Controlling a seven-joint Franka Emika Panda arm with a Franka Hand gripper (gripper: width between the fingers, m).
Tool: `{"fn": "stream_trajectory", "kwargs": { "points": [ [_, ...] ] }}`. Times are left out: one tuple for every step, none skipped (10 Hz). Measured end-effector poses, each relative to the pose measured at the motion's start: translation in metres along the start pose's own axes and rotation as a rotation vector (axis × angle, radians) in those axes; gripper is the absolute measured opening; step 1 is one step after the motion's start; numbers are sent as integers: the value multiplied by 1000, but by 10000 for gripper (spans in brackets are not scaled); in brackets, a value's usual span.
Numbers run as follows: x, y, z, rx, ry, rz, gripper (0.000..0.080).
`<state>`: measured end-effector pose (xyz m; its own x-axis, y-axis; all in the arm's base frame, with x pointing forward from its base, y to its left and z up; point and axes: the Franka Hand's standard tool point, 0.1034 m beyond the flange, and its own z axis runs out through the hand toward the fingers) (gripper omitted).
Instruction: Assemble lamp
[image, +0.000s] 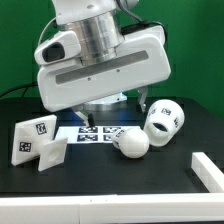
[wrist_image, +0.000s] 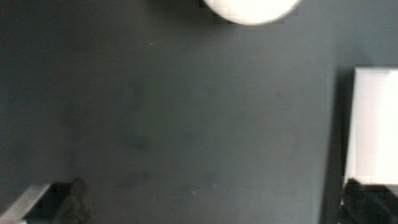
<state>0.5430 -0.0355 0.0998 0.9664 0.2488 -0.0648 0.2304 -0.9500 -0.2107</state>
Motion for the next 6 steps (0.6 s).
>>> {"fn": "stream_trajectory", "kwargs": {
  "points": [
    [0, 12, -6, -59, -19, -180, 698],
    [2, 21, -9, -120, -28, -353, 698],
    [3, 25, -7, -169, -23, -499, 698],
    [-4, 27, -3, -164, -38, -617, 698],
    [-4, 27, -3, -162, -37, -597, 698],
    [-4, 27, -2, -162, -39, -597, 698]
  ]
}}
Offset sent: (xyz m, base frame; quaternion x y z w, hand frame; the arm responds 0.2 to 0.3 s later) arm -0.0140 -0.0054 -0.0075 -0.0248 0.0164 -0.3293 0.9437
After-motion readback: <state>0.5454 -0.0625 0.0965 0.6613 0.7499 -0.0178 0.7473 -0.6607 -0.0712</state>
